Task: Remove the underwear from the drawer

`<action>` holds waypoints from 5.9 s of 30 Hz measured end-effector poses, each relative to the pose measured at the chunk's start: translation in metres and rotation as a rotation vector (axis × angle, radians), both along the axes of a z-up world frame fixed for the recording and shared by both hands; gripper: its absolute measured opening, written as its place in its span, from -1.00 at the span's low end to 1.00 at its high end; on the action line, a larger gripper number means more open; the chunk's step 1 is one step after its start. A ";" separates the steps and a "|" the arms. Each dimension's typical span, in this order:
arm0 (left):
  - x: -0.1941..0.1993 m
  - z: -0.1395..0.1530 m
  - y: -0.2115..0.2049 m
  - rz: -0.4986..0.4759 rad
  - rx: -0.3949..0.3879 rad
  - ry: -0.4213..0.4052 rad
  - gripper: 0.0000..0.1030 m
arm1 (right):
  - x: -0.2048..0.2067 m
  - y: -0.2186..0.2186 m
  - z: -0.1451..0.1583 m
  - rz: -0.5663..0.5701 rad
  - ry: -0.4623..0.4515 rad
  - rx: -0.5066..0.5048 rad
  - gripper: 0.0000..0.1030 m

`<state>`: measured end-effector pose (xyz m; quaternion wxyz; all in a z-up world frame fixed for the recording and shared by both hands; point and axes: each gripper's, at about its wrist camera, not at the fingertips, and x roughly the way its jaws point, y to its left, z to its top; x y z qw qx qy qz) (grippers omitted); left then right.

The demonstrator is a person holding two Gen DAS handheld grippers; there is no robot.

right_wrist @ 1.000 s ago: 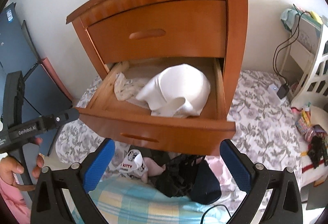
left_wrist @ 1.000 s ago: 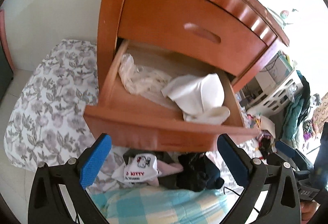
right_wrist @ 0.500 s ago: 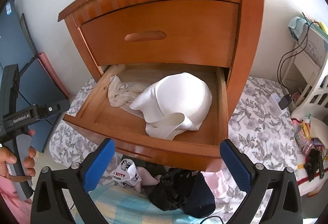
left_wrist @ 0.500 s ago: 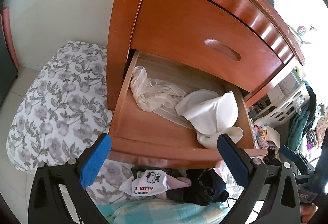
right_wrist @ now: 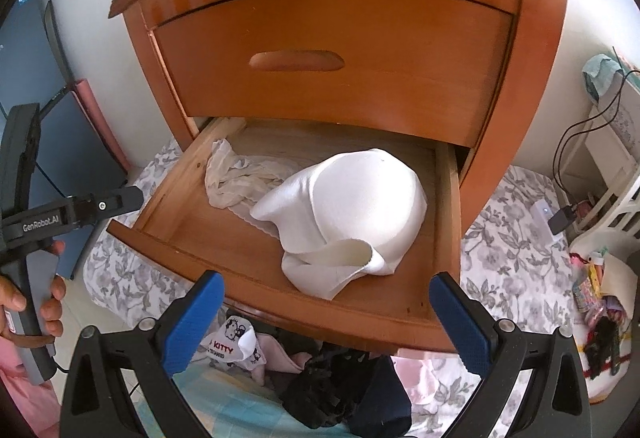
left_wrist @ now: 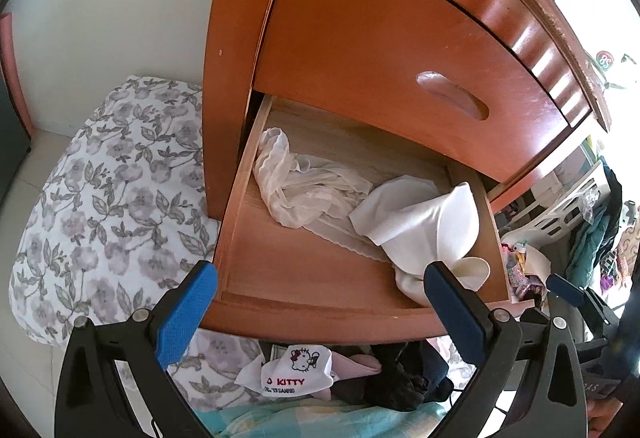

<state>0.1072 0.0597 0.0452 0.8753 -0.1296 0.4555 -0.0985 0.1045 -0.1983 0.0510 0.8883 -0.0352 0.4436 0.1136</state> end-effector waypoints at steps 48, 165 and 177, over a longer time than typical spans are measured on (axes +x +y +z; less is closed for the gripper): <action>0.130 -0.041 -0.039 -0.164 0.093 0.233 0.99 | 0.145 0.050 -0.058 0.090 0.173 -0.284 1.00; 0.096 -0.058 -0.080 -0.201 0.021 0.069 -0.88 | 0.072 -0.052 -0.016 -0.122 -0.039 -0.049 -0.28; 0.063 -0.016 -0.048 -0.181 -0.011 -0.028 -0.88 | 0.042 -0.038 0.030 -0.093 -0.148 -0.037 -0.29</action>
